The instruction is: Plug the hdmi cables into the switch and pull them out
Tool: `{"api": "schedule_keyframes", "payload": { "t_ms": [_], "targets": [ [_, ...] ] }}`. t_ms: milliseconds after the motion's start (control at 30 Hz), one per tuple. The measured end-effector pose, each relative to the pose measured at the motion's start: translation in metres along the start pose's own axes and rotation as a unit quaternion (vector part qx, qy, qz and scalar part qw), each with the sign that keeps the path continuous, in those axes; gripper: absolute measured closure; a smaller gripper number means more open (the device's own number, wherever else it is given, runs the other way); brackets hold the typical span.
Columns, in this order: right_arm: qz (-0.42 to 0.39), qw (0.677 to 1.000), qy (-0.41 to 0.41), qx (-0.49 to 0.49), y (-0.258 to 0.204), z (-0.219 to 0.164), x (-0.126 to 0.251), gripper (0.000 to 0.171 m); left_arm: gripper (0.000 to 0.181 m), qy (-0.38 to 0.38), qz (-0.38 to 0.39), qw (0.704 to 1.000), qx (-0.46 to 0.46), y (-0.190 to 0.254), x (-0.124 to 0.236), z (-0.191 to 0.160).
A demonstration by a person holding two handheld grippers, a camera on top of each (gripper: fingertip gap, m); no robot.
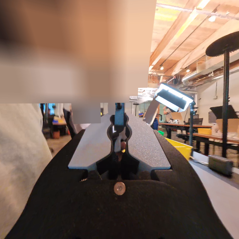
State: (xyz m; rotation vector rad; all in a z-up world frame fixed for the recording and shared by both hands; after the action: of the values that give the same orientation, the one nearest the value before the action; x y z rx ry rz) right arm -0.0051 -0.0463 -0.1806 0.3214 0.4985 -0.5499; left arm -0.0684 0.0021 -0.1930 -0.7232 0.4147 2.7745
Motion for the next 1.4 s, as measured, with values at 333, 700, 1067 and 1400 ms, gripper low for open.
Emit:
{"api": "schedule_keyframes", "payload": {
  "t_ms": [333, 700, 1067, 1400],
  "targets": [
    [0.094, 0.952, -0.265, 0.124, -0.012, 0.004, 0.024, 0.157, 0.164, -0.163, -0.054, 0.961, -0.217, 0.007, 0.001, -0.02],
    [0.077, 0.992, -0.071, 0.068, -0.014, 0.0, 0.009, 0.154, 0.167, -0.059, -0.076, 0.994, -0.044, 0.024, -0.016, -0.041],
    [0.004, 0.986, -0.122, 0.115, 0.003, 0.026, 0.054, 0.155, 0.15, -0.154, 0.104, 0.974, -0.132, -0.026, 0.025, 0.005],
    [-0.072, 0.97, -0.177, 0.151, 0.015, 0.045, 0.098, 0.156, 0.151, -0.504, 0.229, 0.717, -0.424, -0.175, 0.168, 0.105]
  ]
}}
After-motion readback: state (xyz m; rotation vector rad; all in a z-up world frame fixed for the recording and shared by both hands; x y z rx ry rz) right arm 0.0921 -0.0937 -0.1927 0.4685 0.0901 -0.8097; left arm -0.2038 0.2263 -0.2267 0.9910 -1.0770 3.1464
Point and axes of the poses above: each gripper's, where its closed fingertips meet, x back along the fingers, z out of its top, y = z × x across the jaws, the point moved 4 cm from there along x, back along the fingers, and after that the axes turned 12 degrees about z, right-handed, at the moved point
